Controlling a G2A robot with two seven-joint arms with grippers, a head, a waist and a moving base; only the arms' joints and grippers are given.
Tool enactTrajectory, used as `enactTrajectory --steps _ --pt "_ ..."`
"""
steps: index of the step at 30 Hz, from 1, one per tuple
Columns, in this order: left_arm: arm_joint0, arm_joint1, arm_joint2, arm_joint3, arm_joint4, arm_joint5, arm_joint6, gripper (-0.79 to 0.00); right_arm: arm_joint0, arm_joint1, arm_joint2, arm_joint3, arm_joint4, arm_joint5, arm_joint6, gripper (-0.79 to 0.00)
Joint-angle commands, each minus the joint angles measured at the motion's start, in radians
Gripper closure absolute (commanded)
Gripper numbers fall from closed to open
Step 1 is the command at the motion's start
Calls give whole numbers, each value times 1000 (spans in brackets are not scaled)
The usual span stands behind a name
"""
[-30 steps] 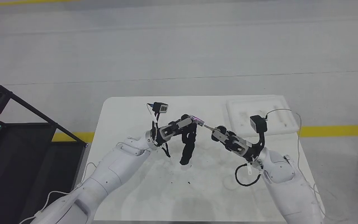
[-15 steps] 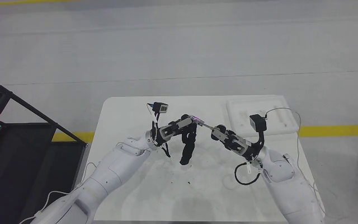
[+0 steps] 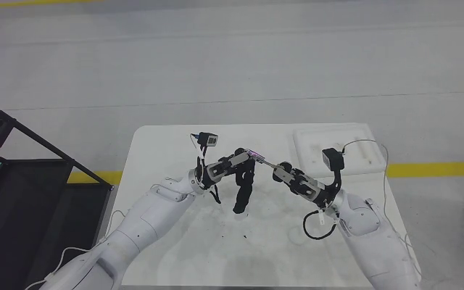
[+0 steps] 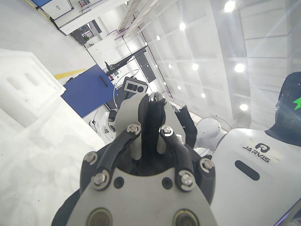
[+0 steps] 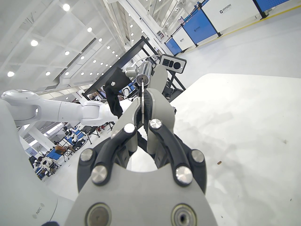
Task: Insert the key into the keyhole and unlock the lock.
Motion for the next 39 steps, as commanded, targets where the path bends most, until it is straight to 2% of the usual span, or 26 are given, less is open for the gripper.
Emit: enactTrajectory --steps 1,21,39 --pt "0 0 0 0 0 0 0 0 1 1 -2 0 -2 -1 -3 0" --pt "0 0 0 0 0 0 0 0 15 17 -14 -10 -35 9 -25 0" --pt "0 0 0 0 0 0 0 0 2 33 8 -50 -143 13 -73 0"
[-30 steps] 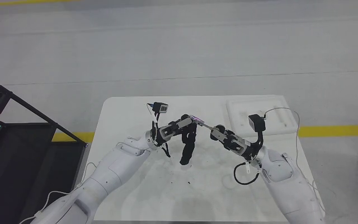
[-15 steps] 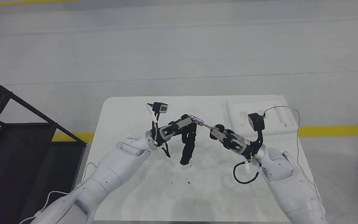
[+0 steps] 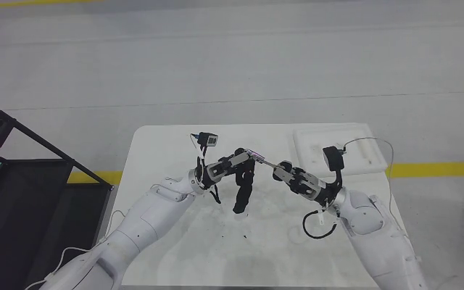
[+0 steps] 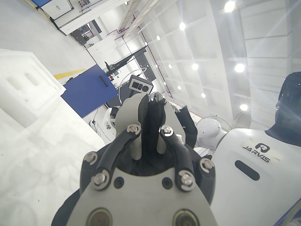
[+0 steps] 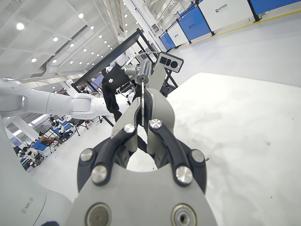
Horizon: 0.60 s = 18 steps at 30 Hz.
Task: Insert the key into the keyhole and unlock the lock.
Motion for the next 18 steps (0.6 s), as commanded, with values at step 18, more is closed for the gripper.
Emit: enactTrajectory --steps 18 --pt "0 0 0 0 0 0 0 0 3 10 -12 -10 -41 -3 -42 0"
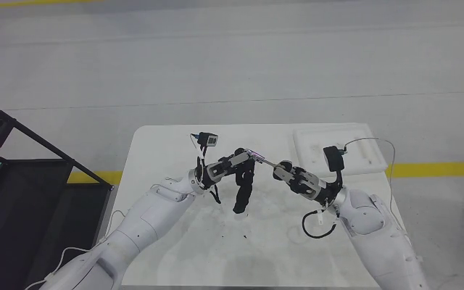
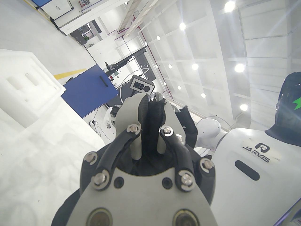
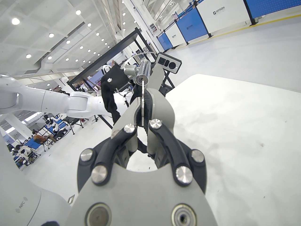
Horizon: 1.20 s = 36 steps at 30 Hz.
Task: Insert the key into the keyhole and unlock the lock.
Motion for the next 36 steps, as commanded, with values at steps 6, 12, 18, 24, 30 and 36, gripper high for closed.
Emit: enactTrajectory --steps 6,12,18,24,30,36 --pt "0 0 0 0 0 0 0 0 2 4 -7 -3 4 0 -3 0" --pt "0 0 0 0 0 0 0 0 0 9 -5 -1 6 -1 -11 0" --pt "0 0 0 0 0 0 0 0 1 13 -7 -3 7 1 -11 0" --pt "0 0 0 0 0 0 0 0 7 15 -17 -1 15 3 -10 0" --pt "0 0 0 0 0 0 0 0 12 17 -27 3 14 8 -14 0" --pt "0 0 0 0 0 0 0 0 16 19 -33 7 10 7 -21 0"
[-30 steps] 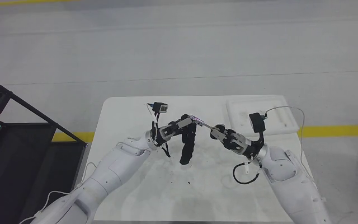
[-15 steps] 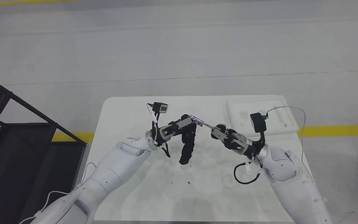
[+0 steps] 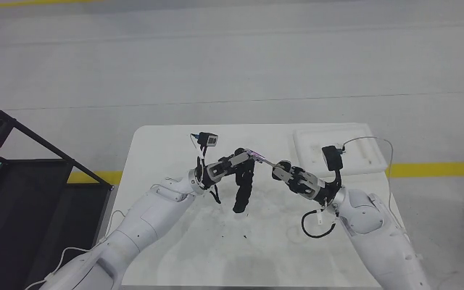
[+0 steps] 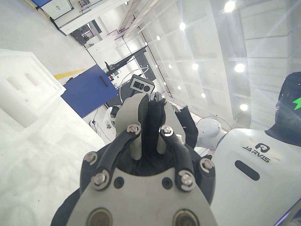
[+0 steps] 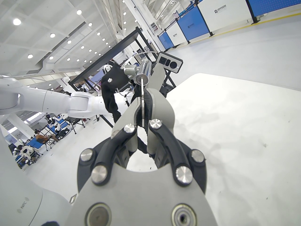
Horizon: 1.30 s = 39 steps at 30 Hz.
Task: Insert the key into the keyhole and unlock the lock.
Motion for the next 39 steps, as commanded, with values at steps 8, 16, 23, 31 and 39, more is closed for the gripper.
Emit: enactTrajectory --steps 8,16,23,31,39 --pt "0 0 0 0 0 0 0 0 2 4 -6 7 -2 -3 -7 0" --pt "0 0 0 0 0 0 0 0 7 7 -10 4 -12 0 -9 0" --pt "0 0 0 0 0 0 0 0 12 9 -16 2 -18 5 -12 0" --pt "0 0 0 0 0 0 0 0 24 12 -23 -8 -24 20 -6 0" --pt "0 0 0 0 0 0 0 0 33 15 -30 -20 -27 31 6 0"
